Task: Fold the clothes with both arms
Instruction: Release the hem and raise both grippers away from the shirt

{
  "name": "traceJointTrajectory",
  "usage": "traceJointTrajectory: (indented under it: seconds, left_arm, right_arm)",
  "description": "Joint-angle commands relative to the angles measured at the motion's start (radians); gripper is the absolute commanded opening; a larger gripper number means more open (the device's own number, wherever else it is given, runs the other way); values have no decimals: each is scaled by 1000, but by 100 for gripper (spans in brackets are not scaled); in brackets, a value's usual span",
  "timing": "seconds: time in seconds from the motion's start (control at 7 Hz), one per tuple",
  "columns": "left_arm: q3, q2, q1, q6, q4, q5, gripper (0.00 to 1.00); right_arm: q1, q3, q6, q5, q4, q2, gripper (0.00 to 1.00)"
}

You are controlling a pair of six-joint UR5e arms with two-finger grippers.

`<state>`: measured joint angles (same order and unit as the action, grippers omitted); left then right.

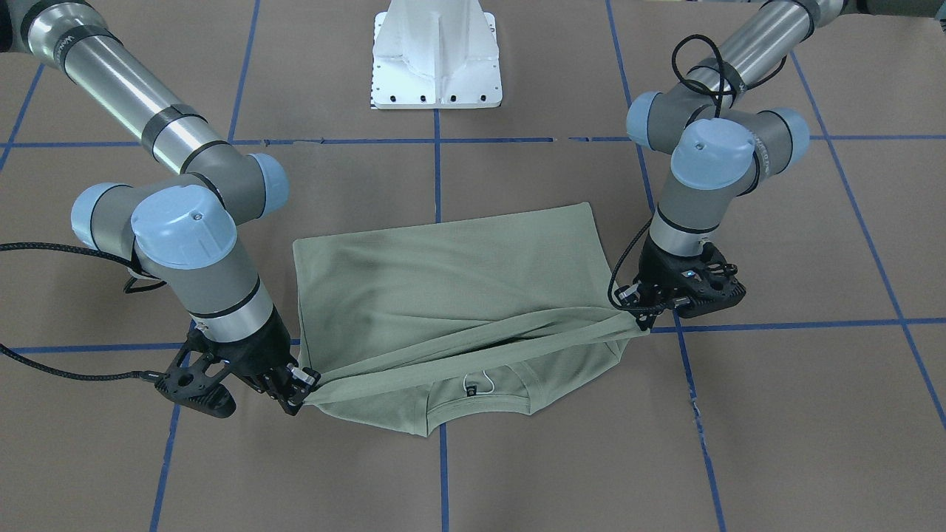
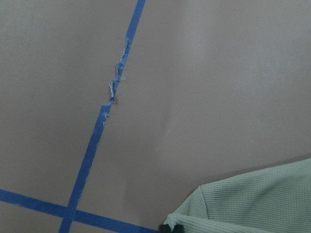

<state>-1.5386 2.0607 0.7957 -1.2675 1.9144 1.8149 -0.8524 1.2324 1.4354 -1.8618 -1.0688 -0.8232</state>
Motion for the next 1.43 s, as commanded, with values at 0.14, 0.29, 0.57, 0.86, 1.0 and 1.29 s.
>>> traceJointTrajectory:
  seconds: [0.14,0.29,0.57,0.86,1.0,1.29]
  left_arm:
    - [2,12,-1,3,-1,0,93]
    - [2,16,-1,2,-3,0,99]
    - [-6,18,6,7,-5,3,99]
    - [-44,29,22,7,-17,8,99]
    - [-64,29,22,5,-24,8,99]
    - [-138,29,22,-1,-66,8,99]
  right_arm:
    - [13,1,0,3,13,4,99]
    - [13,1,0,3,15,4,100]
    - [15,10,3,-2,20,-2,100]
    - [57,129,4,-7,17,-98,100]
    - [85,222,4,-7,15,-173,100]
    - [150,454,5,-23,9,-381,100]
